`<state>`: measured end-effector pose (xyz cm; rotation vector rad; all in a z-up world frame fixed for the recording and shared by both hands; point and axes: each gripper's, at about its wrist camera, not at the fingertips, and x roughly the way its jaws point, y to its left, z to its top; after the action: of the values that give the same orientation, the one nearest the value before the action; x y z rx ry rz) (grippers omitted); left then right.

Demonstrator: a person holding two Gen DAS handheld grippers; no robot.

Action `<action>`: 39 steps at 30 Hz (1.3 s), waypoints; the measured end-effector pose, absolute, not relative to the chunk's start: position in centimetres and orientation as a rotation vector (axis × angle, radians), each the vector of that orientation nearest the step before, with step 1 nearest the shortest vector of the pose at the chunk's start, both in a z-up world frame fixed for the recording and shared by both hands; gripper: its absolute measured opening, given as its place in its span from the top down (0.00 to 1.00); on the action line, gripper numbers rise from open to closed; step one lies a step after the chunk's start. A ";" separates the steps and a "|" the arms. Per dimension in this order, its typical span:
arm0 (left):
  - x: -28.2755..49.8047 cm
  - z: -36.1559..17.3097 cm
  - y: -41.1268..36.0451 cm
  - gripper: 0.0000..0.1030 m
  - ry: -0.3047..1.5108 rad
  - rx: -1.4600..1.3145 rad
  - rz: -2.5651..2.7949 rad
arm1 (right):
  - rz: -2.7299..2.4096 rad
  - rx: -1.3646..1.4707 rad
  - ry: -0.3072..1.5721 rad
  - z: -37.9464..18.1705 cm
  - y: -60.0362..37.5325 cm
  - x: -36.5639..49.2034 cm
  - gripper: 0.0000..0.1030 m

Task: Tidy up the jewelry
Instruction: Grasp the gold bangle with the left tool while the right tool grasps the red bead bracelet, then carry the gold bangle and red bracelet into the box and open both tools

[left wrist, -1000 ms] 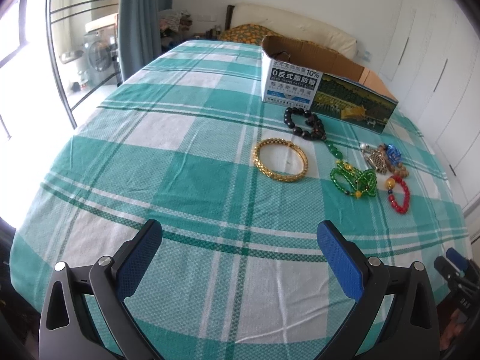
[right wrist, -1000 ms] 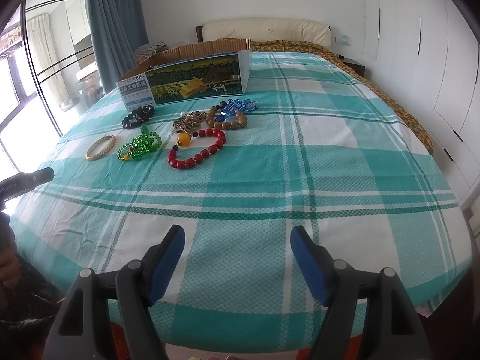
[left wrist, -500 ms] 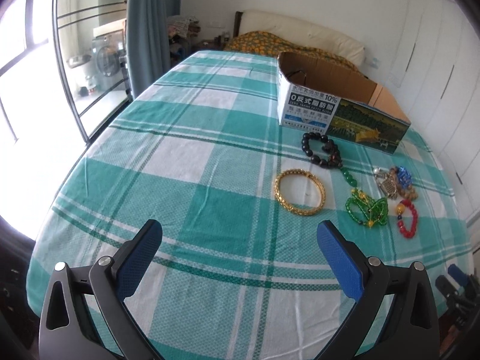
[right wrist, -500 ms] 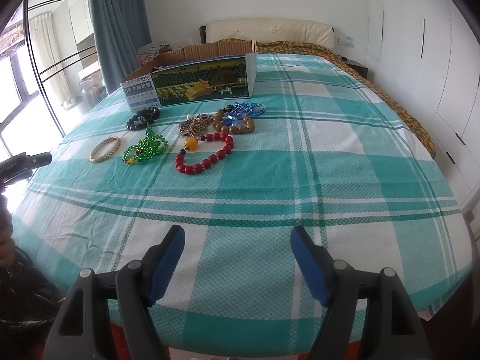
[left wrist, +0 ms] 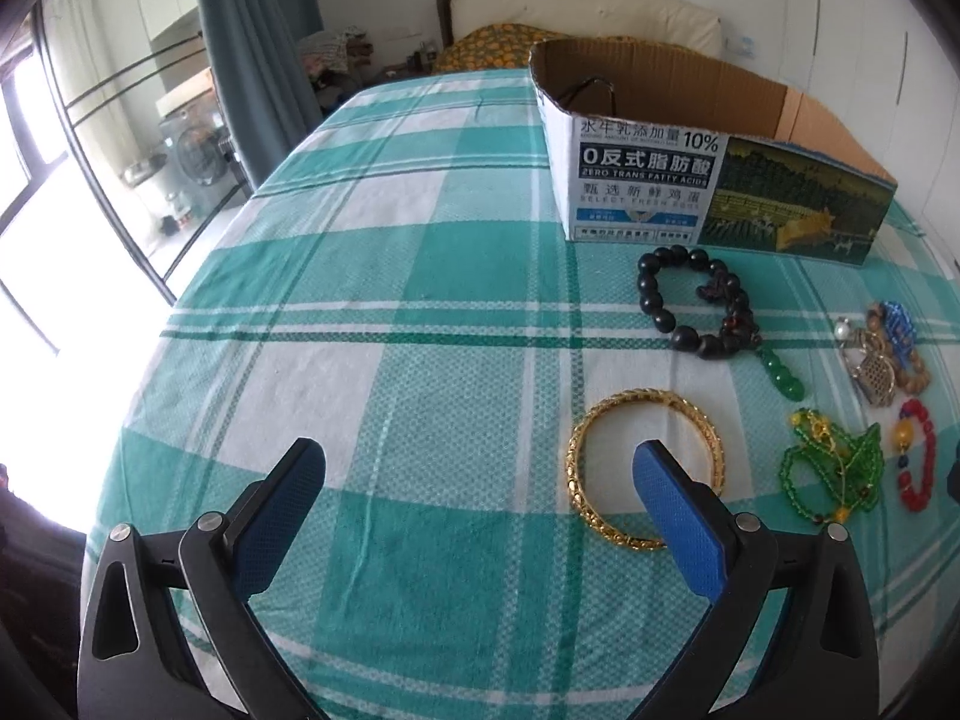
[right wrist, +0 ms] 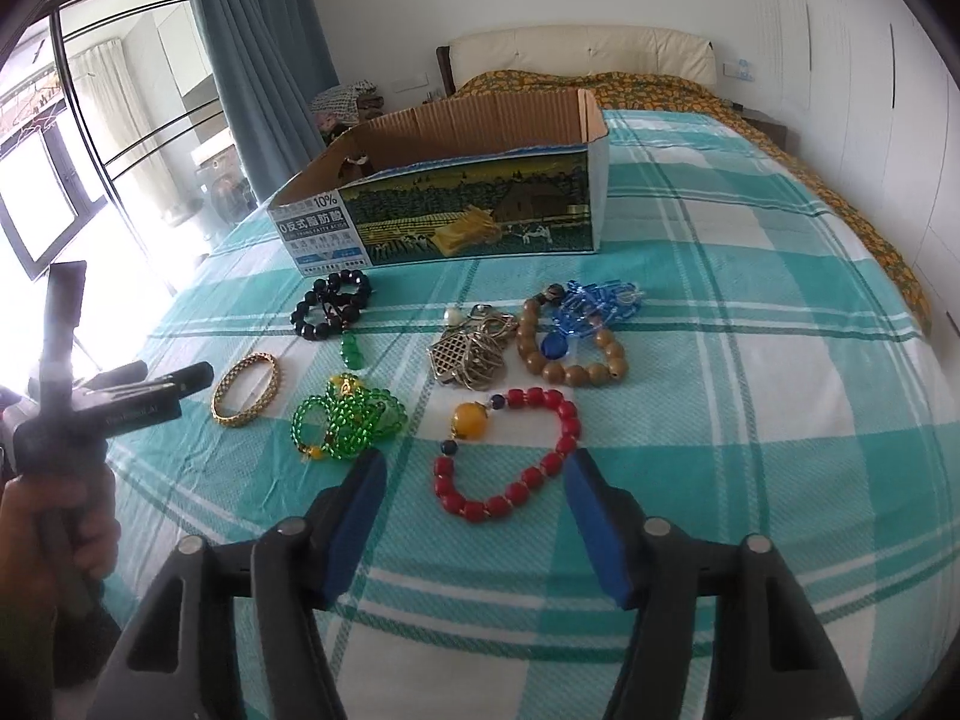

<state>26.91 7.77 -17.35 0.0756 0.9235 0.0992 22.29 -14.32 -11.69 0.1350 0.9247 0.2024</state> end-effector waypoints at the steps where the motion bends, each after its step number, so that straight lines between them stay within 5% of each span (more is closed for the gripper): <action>1: 27.2 -17.7 7.7 0.01 0.932 0.085 0.099 | 0.206 0.147 0.942 -12.3 -14.0 23.2 0.55; 8: 27.7 -18.8 7.3 0.09 0.956 0.075 0.055 | 0.129 0.084 0.978 -14.1 -12.2 25.9 0.65; 11: 27.5 -18.6 7.2 0.27 0.959 0.033 -0.003 | 0.101 0.009 0.987 -14.2 -11.6 26.2 0.83; 14: 27.1 -18.3 6.3 0.64 0.942 0.038 -0.056 | 0.121 -0.001 0.998 -14.0 -11.8 25.4 0.83; 15: 26.9 -18.3 6.0 0.87 0.936 0.051 -0.077 | 0.128 0.005 0.999 -13.8 -12.1 25.0 0.83; 16: 26.7 -18.2 5.7 0.95 0.935 0.063 -0.087 | 0.140 0.025 0.996 -13.5 -12.5 24.6 0.83; 39: 25.1 -5.7 5.8 0.97 0.761 -0.079 -0.233 | 0.359 0.287 0.848 -1.0 -19.9 23.5 0.83</action>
<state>25.09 5.80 -5.72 -0.0785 0.7607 -0.2328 23.49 -19.91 -1.02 0.2871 0.8481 0.3594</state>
